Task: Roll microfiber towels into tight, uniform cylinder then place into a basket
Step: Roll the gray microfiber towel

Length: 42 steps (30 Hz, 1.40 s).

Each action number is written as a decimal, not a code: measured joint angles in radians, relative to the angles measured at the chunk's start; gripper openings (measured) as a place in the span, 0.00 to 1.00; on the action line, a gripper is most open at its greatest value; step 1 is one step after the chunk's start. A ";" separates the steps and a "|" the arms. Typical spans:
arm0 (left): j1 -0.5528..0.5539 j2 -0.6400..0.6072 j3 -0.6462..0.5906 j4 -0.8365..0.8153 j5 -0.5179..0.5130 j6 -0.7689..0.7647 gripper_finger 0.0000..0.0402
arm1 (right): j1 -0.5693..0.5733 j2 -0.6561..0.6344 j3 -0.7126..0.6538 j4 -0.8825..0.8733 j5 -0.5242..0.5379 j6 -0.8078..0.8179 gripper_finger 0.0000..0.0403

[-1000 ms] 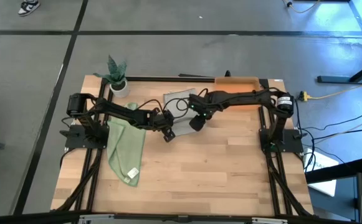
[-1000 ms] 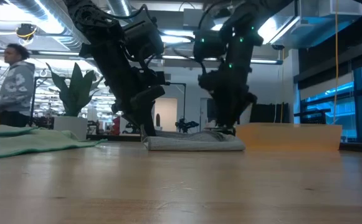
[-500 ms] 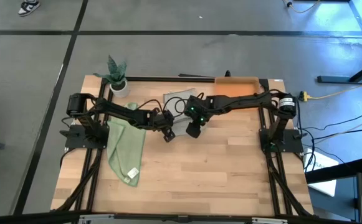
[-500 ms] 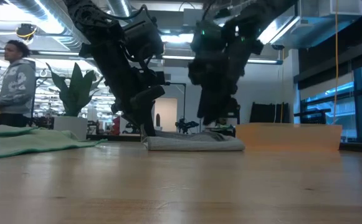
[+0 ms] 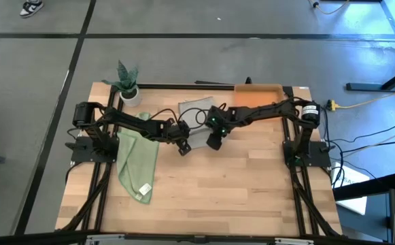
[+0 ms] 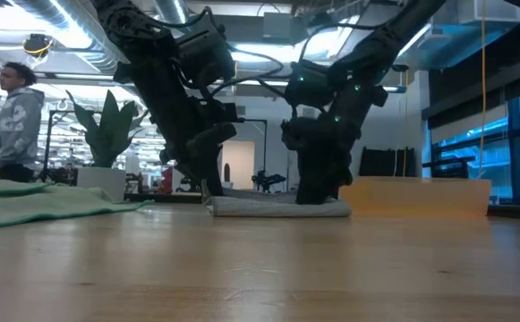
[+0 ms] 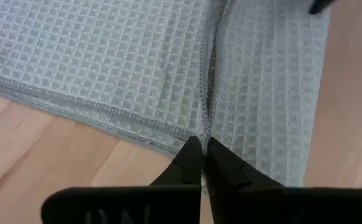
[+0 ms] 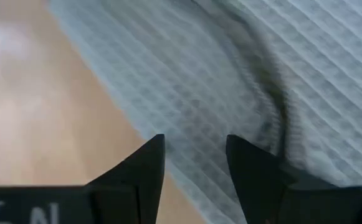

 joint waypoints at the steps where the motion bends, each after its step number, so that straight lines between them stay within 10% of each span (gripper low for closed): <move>1: 0.000 0.000 0.000 0.000 0.000 0.000 0.00 | 0.000 0.000 -0.005 0.002 0.010 -0.001 0.43; 42: 0.004 -0.136 0.002 0.019 0.168 0.160 0.19 | -0.001 0.002 -0.009 0.010 -0.021 0.006 0.43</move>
